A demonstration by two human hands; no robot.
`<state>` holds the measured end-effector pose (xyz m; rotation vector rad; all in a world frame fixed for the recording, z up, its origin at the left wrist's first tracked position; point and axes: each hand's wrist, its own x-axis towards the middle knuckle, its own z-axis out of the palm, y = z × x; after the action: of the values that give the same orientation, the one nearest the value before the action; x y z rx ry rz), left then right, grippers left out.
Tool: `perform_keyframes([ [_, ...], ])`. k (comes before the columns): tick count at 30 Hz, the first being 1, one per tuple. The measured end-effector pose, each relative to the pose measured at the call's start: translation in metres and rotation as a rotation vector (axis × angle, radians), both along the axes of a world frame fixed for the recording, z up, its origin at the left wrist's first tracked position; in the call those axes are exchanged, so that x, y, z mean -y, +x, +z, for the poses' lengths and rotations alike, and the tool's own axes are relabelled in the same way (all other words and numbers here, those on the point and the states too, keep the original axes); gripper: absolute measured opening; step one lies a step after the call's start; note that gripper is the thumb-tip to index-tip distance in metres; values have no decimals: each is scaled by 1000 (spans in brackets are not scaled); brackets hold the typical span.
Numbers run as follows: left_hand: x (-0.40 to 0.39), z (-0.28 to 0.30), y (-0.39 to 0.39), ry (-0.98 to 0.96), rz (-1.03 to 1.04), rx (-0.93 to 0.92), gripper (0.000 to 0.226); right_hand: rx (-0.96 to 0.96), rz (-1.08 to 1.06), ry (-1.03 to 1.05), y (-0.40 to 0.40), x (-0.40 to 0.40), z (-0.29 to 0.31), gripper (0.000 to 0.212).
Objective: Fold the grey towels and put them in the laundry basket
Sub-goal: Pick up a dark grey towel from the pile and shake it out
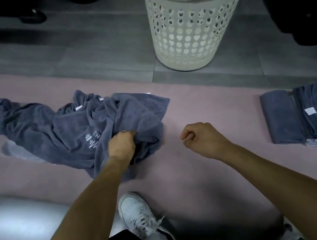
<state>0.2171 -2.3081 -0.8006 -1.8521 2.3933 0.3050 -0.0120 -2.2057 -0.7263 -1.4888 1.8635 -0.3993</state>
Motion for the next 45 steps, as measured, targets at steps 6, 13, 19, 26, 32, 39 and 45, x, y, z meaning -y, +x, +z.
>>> perform_keyframes([
  [6, 10, 77, 25, 1, -177, -369, 17, 8, -19, -102, -7, 7, 37, 17],
  [13, -22, 177, 17, -71, -319, -450, 15, 0, 80, -143, -2, 5, 97, 8],
  [19, -70, 232, -19, 34, -187, -1034, 25, 41, 141, -225, -5, -13, 128, 47],
  [26, -100, 275, -58, 35, -243, -1303, 27, 106, 44, -329, -36, -28, 158, 23],
  [32, -82, 249, -91, 28, -228, -942, 47, 340, -94, -465, -85, -51, 189, 21],
  [39, -73, 220, -146, 243, -235, -352, 21, 357, -143, -546, -116, -74, 197, 18],
  [45, -101, 280, -216, 226, -106, -1200, 42, 307, -383, -550, -161, -88, 185, 17],
])
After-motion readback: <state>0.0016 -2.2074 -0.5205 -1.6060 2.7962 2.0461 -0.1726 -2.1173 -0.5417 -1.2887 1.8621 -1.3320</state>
